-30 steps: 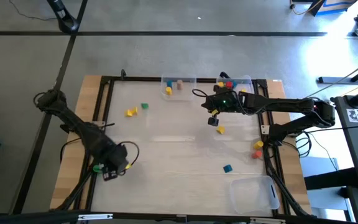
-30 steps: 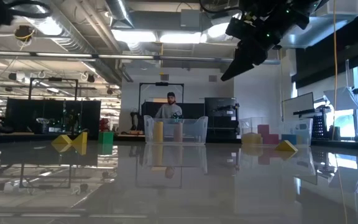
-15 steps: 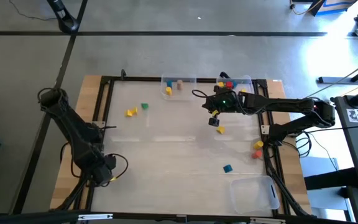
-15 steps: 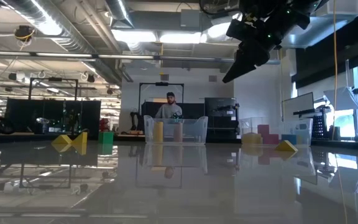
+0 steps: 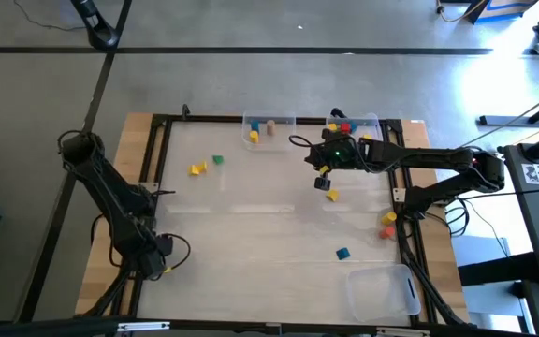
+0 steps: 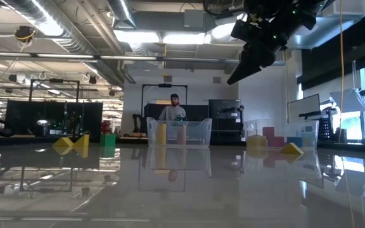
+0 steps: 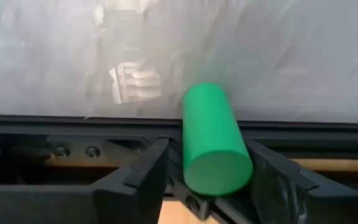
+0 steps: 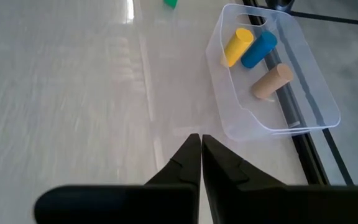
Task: Sort blocks by size
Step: Put the green cylindrical block into the top left transparent bin
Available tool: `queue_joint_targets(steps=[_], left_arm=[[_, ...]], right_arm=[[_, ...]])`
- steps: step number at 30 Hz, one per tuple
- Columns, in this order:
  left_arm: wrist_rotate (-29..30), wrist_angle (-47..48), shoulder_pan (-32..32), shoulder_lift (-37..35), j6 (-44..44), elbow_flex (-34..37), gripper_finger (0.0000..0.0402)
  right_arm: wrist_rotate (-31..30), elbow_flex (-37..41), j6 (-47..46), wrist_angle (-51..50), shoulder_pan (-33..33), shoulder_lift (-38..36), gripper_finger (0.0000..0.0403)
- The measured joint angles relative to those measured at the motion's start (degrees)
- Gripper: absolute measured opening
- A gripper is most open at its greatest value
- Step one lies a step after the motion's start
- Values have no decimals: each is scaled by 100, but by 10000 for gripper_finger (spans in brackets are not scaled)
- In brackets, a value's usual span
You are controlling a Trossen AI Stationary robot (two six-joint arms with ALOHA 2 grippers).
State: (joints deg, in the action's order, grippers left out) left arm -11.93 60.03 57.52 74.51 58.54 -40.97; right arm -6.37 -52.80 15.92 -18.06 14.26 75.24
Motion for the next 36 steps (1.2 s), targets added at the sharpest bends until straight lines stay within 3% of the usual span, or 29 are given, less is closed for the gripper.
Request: queue_joint_targets(steps=[6, 11, 17, 25, 33, 36], left_arm=[[-19, -240, -24, -3, 157, 109, 116], [34, -264, -302, -8, 254, 30, 116], [1195, -287, -1242, -220, 208, -279, 116], [2870, -1466, -3099, -683, -1019, -665, 116], [2968, -3051, -4942, -592, -2976, -534, 116], [2964, -3921, -5436, -394, -3794, -467, 117]], right_arm=[[107, 0, 77, -8, 0, 0, 17], [146, 0, 242, 154, 0, 0, 17], [197, 0, 256, 190, 0, 0, 17], [1301, 4, 509, 711, 1, 30, 17], [2475, 2, 241, 2171, 2, 682, 17], [2608, 2, 64, 2661, 0, 1052, 17]])
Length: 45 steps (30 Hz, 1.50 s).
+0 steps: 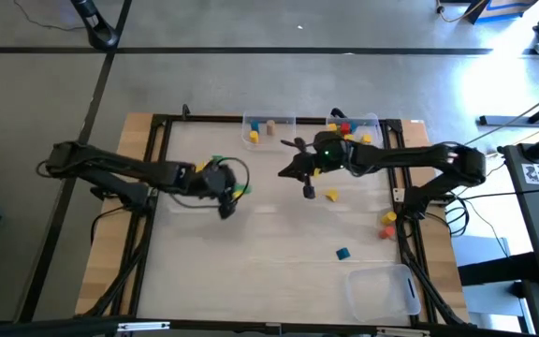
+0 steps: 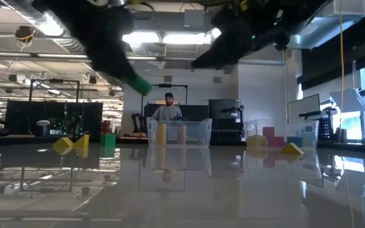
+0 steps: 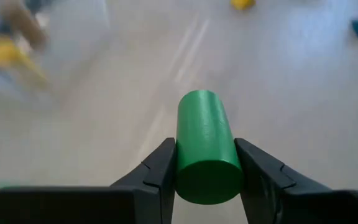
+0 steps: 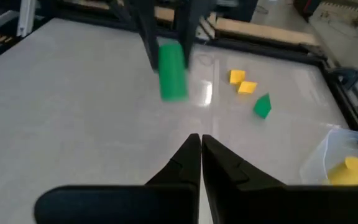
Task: Sort blocks by size
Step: Put the green cylindrical block into the top left transparent bin
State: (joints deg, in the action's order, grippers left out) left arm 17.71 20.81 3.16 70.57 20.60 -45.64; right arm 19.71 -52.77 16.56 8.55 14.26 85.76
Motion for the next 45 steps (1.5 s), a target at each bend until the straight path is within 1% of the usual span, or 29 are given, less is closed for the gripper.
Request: queue_joint_targets(steps=[3, 7, 10, 13, 17, 23, 26, 29, 31, 35, 37, 39, 42, 45], left_arm=[[-105, -706, -392, 244, -790, 7, 117], [-182, -1286, -758, 564, -1658, 12, 118], [-417, -1739, -948, 778, -2084, 14, 119], [-652, -2179, -1092, 908, -2263, 14, 120], [-935, -2471, -1210, 997, -2434, 35, 121], [-937, -2895, -1224, 1007, -2539, 56, 121], [-945, -3400, -1226, 1064, -2556, 26, 122], [-1030, -3834, -1309, 1160, -2562, -4, 122], [-1088, -3956, -1396, 1275, -2545, -4, 122], [-1132, -4270, -1656, 1348, -2401, -7, 122], [-1075, -4345, -1825, 1373, -2355, 0, 122], [-1034, -4347, -2016, 1425, -2336, -47, 122], [-1020, -4171, -2328, 1532, -2182, -279, 122], [-1009, -3571, -2650, 1799, -1992, -672, 122]], right_arm=[[6, 0, -249, 626, 0, 369, 17], [44, 0, -429, 1446, 0, 757, 17], [44, -2, -557, 1700, 0, 945, 17], [33, -2, -566, 1727, 0, 1062, 17], [-372, -4, -563, 1643, -4, 1196, 17], [-407, -11, -569, 1519, -4, 1226, 17], [-411, -11, -569, 1500, -7, 1242, 17], [-428, 1, -573, 1161, -16, 1186, 17], [-472, 1, -596, 691, 4, 956, 17], [-533, -9, -650, -758, 8, 179, 17], [-687, -9, -650, -1379, 2, -204, 17], [-933, -8, -644, -1838, -2, -529, 17], [-1468, -9, -599, -2315, 4, -890, 17], [-1956, -7, -550, -2631, 4, -1072, 17]])
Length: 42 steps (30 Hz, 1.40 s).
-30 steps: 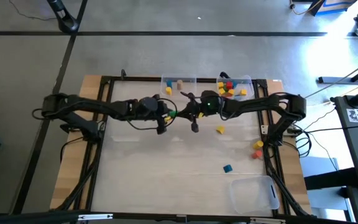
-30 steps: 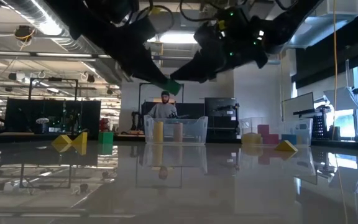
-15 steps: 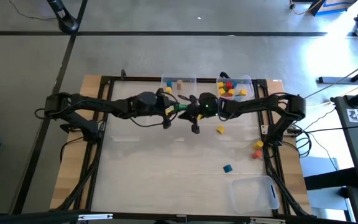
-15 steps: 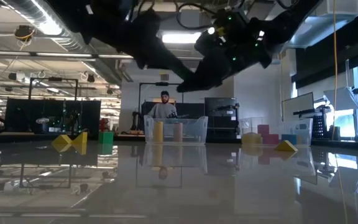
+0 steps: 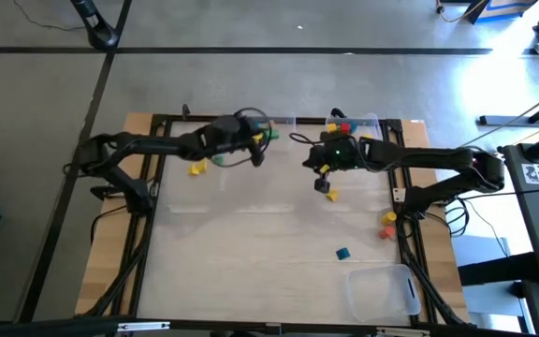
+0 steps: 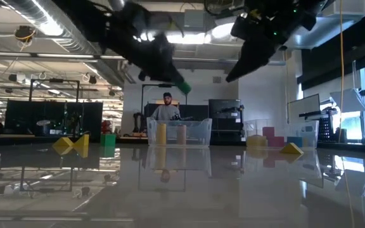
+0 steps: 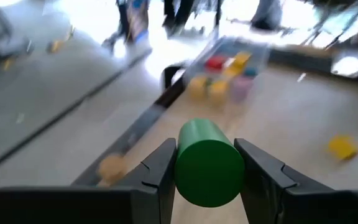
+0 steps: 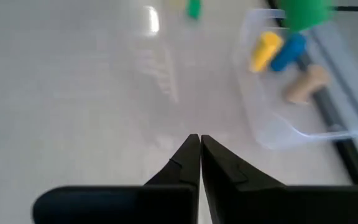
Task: Sort blocks by size
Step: Put the green cylindrical block into the top left transparent bin
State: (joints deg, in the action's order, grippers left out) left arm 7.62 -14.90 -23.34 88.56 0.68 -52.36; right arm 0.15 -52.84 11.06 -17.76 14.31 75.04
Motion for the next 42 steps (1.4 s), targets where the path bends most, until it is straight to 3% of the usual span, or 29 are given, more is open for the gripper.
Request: queue_joint_targets(steps=[8, 15, 29, 42], left_arm=[[26, 2569, -496, 1178, 500, -1882, 122], [28, 3786, -746, 2161, 465, -3062, 122], [19, 3922, -757, 2657, 399, -3154, 124], [-4, 3943, -747, 2695, 339, -3154, 168]], right_arm=[[-630, 21, 123, -354, 0, -21, 17], [-687, 308, 255, -155, 0, -19, 17], [-663, 577, 128, 30, -2, -19, 17], [-658, 579, 108, 127, -2, -19, 17]])
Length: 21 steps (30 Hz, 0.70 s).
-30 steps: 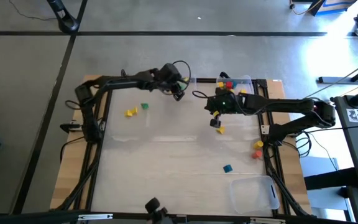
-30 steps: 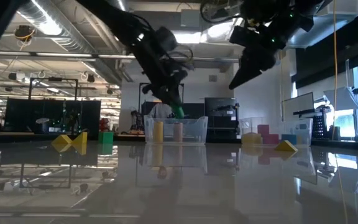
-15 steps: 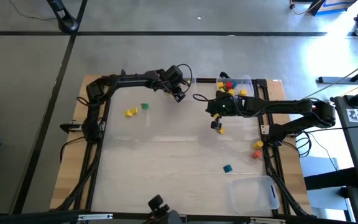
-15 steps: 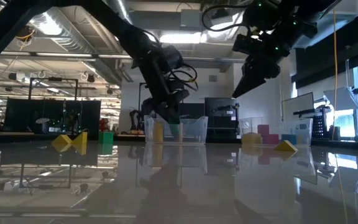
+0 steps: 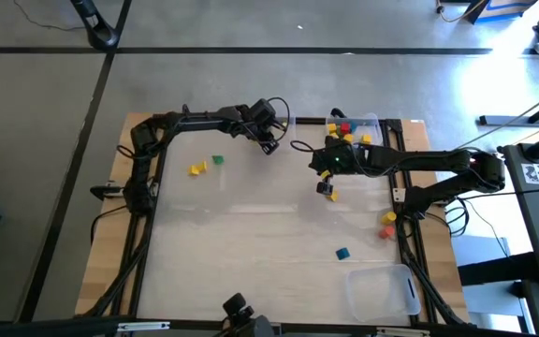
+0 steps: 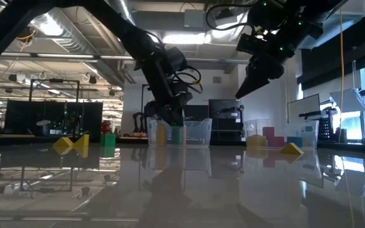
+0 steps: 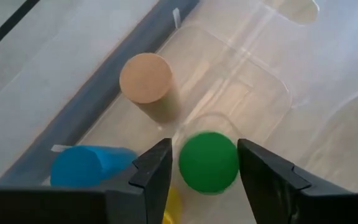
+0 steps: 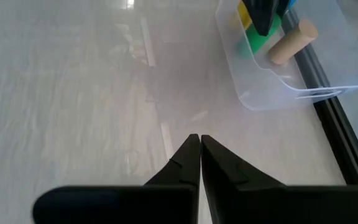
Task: Sort blocks by size
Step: Put the green cylindrical block into the top left transparent bin, then put the yellow cylindrical block into the top left transparent bin
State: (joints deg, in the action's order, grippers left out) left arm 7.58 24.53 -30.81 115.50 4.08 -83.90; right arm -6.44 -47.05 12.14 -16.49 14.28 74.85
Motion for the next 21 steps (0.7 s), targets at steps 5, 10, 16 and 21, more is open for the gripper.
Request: queue_joint_targets(steps=[5, 10, 16, 21], left_arm=[[-1, -4, 0, 0, -14, 0, 174], [4, 74, 28, -239, -140, -56, 175], [13, 288, 262, -1039, -478, -72, 175], [95, 737, 590, -1676, -799, -61, 175]], right_arm=[[0, 0, -24, -4, 0, 0, 17], [-2, 2, -28, -85, 0, -111, 17], [-25, -414, -54, -1241, -7, -719, 17], [297, -823, -468, -2525, -2, -1344, 17]])
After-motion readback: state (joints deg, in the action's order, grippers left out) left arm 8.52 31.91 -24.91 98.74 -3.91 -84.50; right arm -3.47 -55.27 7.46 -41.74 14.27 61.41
